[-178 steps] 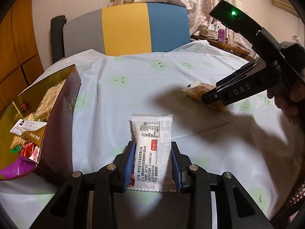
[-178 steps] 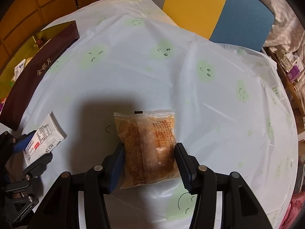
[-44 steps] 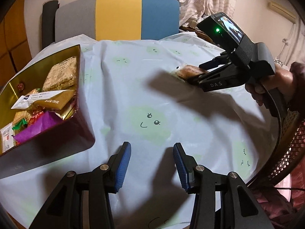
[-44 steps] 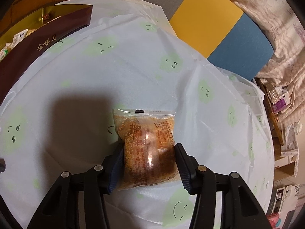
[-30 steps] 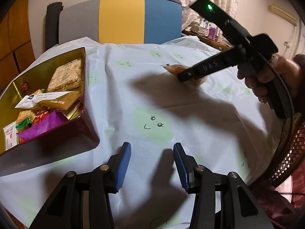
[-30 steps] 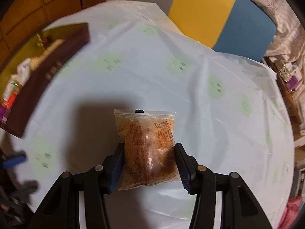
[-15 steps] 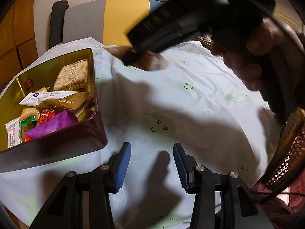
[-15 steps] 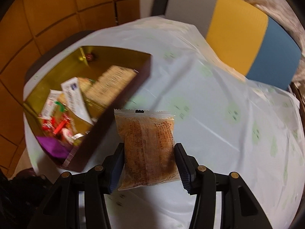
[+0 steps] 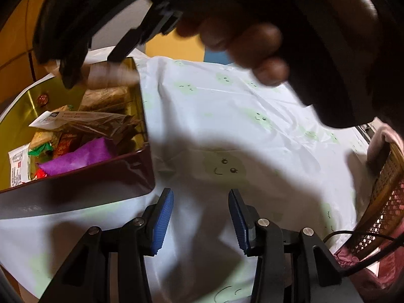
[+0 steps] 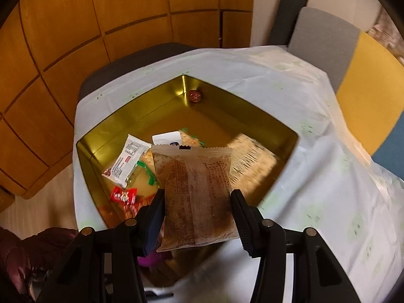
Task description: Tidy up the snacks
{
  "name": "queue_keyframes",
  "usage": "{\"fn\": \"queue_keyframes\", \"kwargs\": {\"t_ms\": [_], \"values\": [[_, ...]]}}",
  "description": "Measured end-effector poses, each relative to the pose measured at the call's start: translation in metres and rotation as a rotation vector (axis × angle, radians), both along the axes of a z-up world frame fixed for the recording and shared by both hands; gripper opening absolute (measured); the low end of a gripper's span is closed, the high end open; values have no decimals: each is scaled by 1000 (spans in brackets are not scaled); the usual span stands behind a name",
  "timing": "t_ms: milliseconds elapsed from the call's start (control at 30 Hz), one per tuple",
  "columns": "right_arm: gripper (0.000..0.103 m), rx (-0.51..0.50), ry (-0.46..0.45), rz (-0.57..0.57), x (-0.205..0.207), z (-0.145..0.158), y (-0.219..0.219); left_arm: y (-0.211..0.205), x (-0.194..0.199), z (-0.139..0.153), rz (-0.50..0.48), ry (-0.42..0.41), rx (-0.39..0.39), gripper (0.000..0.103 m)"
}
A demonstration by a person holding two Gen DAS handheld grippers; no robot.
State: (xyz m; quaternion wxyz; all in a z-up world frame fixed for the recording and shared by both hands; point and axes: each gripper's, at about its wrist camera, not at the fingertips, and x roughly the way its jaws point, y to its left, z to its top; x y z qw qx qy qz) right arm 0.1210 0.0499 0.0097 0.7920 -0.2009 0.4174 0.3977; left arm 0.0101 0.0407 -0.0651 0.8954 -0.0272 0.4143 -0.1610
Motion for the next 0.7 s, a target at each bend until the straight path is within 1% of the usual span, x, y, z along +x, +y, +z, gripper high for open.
{"fn": "queue_keyframes", "kwargs": {"t_ms": [100, 133, 167, 233, 400, 533, 600, 700], "values": [[53, -7, 13, -12, 9, -12, 10, 6, 1, 1, 25, 3, -5, 45], [54, 0, 16, -26, 12, -13, 11, 7, 1, 1, 29, 2, -5, 45], [59, 11, 24, -34, 13, -13, 10, 10, 4, 1, 33, -1, -6, 45], [61, 28, 25, -47, 11, -8, 3, 10, 3, 3, 39, -8, -1, 45], [61, 68, -11, -113, 5, 6, -26, 9, 3, 14, 43, -28, 17, 45], [61, 73, -62, -197, -3, 12, -57, 9, 1, 25, 68, -39, 35, 47], [61, 70, -88, -257, -9, 13, -75, 10, 3, 33, 89, -42, 48, 47], [61, 49, -133, -376, -17, 13, -98, 14, -1, 48, 134, -50, 71, 47]]}}
